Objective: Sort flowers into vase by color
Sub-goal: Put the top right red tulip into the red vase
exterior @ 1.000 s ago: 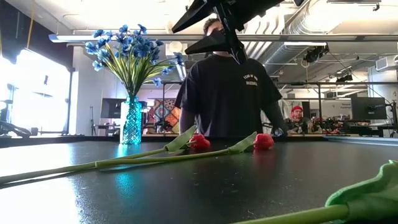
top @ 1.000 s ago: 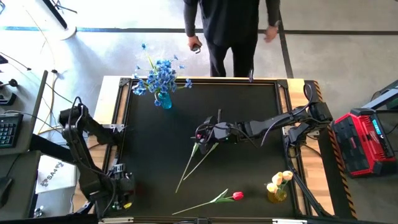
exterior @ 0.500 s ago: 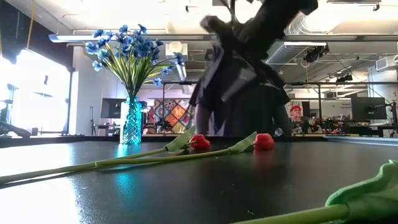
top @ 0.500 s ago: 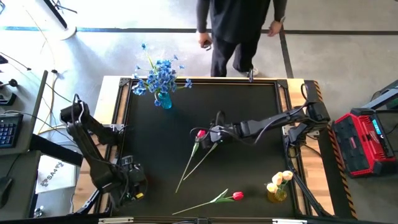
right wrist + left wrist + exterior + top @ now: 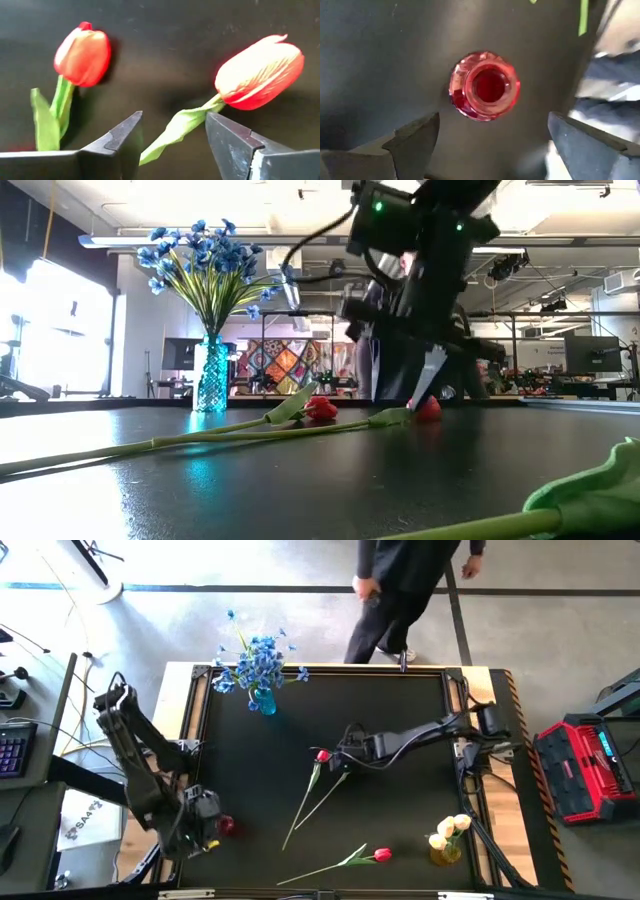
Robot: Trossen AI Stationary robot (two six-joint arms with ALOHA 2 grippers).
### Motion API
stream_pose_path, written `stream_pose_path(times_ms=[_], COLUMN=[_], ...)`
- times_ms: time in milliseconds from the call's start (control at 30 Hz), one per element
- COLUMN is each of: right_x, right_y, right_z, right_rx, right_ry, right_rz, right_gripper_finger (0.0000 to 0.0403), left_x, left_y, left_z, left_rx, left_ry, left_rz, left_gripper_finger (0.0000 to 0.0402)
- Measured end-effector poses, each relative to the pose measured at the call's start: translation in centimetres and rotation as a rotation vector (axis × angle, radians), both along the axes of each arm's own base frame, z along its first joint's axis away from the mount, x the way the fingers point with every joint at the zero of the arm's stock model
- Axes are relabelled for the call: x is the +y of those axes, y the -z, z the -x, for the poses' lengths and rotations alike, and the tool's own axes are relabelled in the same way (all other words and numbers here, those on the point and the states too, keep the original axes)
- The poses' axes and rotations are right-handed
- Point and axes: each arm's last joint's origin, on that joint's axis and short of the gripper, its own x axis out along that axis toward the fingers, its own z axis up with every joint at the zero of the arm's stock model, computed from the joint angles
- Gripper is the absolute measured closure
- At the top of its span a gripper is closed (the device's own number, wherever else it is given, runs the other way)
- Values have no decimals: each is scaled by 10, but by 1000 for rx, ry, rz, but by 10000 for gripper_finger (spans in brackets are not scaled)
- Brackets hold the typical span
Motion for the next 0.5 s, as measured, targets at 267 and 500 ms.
stream_pose_path(times_ms=[267, 500], right_x=[-16, -26], right_y=[16, 18], right_z=[-1, 1], right_rx=[76, 108], right_ry=[69, 57], right_rz=[-59, -36], right_gripper_finger=[211, 318], left_x=[29, 45], left_y=[-30, -33], left_z=[10, 8], left_rx=[-146, -146], left_ry=[-176, -245], left_rz=[100, 62], left_gripper_finger=[41, 41])
